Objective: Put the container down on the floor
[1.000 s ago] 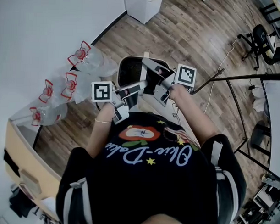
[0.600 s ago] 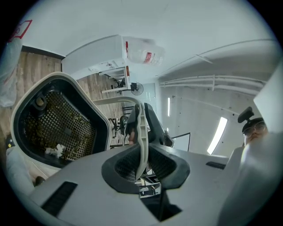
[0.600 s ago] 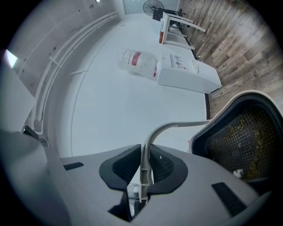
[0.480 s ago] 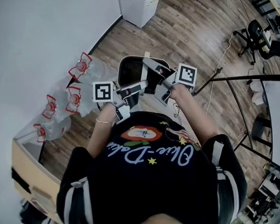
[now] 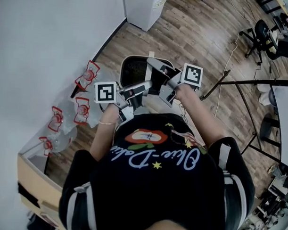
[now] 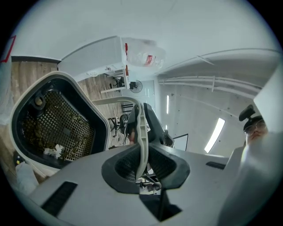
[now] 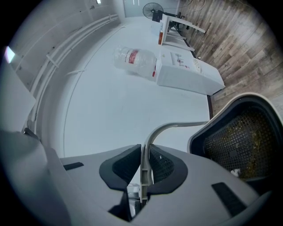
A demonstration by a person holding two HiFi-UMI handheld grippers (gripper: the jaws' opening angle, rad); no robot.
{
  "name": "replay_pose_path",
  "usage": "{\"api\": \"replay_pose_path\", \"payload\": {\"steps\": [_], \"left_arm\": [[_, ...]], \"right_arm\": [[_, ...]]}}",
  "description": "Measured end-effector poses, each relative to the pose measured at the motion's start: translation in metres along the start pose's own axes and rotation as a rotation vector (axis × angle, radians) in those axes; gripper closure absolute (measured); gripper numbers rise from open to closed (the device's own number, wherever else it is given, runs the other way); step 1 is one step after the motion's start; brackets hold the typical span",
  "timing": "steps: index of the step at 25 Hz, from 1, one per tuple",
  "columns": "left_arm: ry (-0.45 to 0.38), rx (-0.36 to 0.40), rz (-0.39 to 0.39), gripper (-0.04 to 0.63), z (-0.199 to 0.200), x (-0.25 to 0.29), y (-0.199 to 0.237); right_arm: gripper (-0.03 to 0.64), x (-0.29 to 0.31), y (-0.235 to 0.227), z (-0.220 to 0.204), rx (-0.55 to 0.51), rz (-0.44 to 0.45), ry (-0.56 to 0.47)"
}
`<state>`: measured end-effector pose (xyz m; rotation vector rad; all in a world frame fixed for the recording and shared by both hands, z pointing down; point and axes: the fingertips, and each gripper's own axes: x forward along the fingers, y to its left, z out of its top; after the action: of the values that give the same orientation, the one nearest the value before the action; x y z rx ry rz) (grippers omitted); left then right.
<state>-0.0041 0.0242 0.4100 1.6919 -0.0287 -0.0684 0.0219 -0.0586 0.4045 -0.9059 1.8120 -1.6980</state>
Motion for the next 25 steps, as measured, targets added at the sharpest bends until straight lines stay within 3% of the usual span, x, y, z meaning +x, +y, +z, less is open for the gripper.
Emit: {"api": "replay_pose_path", "payload": {"steps": [3,11,25], "left_arm": [[-0.006,-0.007,0.004,0.546,0.036,-0.019,0.011],[-0.089,0.027,0.012,0.546,0.055,-0.022,0.008],[-0.361,-0.047,0.038,0.546,0.198,-0.012,0.060]], "right_arm": [[0.572,0.041,-0.005,0.008,0.005,-0.013,0.005],[0.572,0.063,0.005,0.012,-0.022,0.005,0.093],[0.572,0.195,-0.034,0.091,-0.002,-0.005,0.388]]}}
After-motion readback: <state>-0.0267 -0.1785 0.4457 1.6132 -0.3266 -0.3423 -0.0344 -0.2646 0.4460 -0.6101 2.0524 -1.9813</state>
